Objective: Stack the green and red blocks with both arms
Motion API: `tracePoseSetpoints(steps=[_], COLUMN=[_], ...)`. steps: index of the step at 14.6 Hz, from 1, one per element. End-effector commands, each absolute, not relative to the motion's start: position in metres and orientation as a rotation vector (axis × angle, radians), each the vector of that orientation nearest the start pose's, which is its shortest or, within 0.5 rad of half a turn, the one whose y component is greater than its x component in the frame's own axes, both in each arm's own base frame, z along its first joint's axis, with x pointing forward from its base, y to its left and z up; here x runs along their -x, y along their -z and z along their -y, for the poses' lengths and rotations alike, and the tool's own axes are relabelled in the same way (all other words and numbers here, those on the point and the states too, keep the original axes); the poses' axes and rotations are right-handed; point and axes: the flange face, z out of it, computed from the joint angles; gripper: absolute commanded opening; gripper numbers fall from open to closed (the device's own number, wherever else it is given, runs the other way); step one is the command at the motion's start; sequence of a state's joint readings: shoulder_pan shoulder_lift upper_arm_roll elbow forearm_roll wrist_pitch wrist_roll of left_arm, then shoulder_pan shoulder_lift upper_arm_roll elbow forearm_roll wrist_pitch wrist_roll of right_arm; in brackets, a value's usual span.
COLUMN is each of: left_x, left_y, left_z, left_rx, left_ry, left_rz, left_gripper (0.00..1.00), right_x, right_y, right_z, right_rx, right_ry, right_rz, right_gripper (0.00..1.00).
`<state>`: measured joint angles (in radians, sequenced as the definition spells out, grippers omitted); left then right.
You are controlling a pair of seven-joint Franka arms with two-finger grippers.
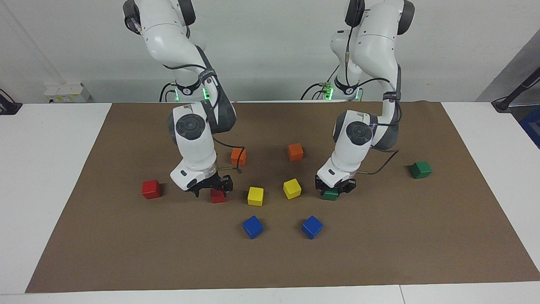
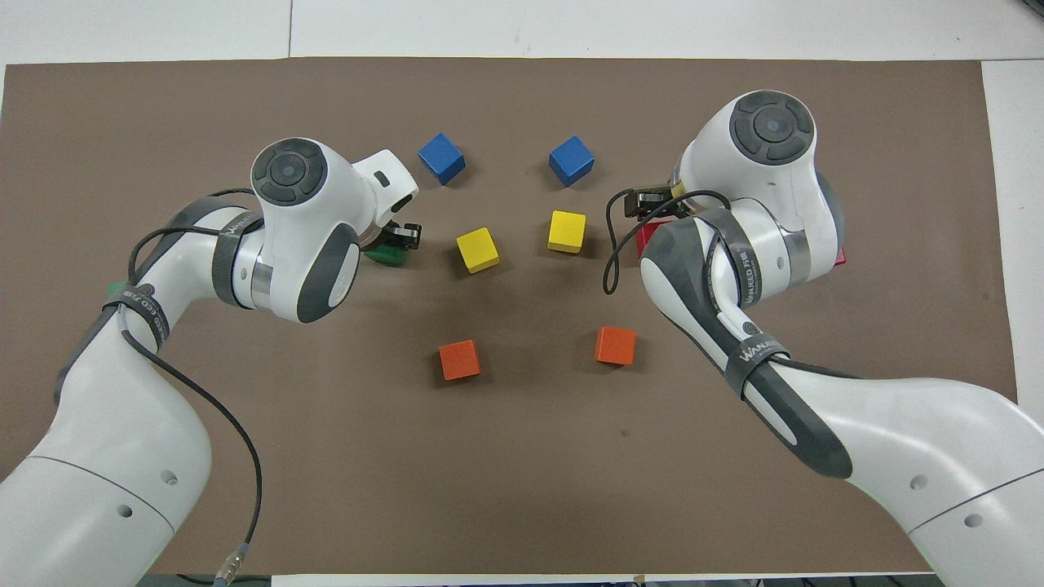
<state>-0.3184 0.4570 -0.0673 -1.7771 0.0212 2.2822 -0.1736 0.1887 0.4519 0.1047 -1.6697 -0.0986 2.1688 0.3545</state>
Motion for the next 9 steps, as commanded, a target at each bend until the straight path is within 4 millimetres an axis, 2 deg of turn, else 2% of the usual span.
tracePoseSetpoints(steps=[1,3,6,9], left_x=[-0.617,-0.623,-0.616,-0.609], left_y=[-0.336,-0.375,-0.429,-0.45], left_z=[0.23,0.192,0.136,0.078], left_rx=[3.129,3.136,3.153,3.144], left_ry=[0.078,0.08,0.046,0.0], left_rz=[-0.294,-0.208,-0.066,0.011], left_gripper=[0.0,0.0,0.0,0.0], right_x=[-0.636,-0.628,-0.625,-0.623], right_y=[-0.345,-0.34,-0.338,-0.334], right_z=[-0.179,-0.18,-0.181,-0.187], right_rx=[3.143,3.15,3.153,3.146], right_ry=[0.1,0.076,0.049,0.04], right_rz=[0.007,0.045,0.094,0.137], right_gripper=[1.0,1.0,1.0,1.0])
